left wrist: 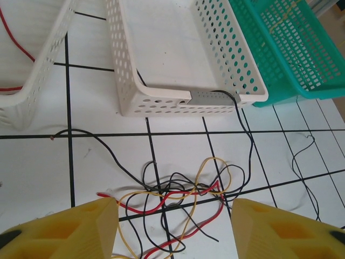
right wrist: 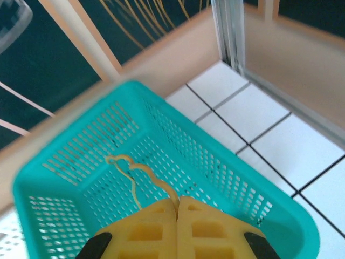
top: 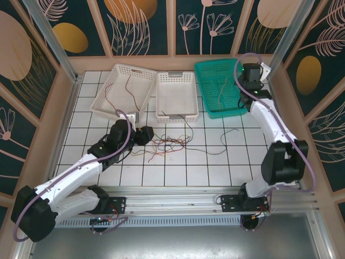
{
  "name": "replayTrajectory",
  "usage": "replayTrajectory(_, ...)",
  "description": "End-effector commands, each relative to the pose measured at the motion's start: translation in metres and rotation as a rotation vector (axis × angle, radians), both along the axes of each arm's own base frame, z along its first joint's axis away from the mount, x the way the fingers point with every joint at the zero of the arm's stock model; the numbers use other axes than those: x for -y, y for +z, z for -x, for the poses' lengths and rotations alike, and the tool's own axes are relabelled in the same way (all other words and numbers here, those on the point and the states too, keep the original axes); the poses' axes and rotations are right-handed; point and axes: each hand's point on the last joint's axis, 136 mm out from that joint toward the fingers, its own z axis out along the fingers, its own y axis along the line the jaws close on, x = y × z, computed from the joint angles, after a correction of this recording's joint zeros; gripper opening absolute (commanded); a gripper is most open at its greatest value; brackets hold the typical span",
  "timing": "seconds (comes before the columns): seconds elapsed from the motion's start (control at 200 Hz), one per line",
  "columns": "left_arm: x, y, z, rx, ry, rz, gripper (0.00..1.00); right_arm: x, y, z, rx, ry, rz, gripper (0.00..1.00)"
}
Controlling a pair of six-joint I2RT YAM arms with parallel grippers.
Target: Untangle the cables
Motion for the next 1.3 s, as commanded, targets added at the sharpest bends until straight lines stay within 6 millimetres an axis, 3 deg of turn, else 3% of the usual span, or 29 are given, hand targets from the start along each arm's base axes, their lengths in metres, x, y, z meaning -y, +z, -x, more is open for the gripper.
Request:
replayTrajectory(0.0,-0.002,0.001,0.000,0.010,0.017,0.032,0.59,-0.006,-0.009,-0.015,0.002,0.010,-0.015,0.00)
replayTrajectory(0.31,-0.002,-0.011,0.001,-0.009,0.027,0.037,0.64,-0.018,-0.091,-0.028,-0.173,0.056,-0.021,0.00)
replayTrajectory(0.541,-0.005,-0.021,0.006,-0.031,0.028,0.027,0.65,-0.023,-0.114,-0.028,-0.230,0.074,-0.026,0.00)
replayTrajectory(0.801,-0.010,-0.029,0.011,-0.044,0.036,0.018,0.69,-0.027,-0.104,-0.022,-0.208,0.094,-0.049,0.08)
replayTrajectory(1.291,-0.012,-0.037,0.013,-0.060,0.040,0.015,0.74,-0.029,-0.030,-0.004,-0.061,0.115,-0.065,0.57)
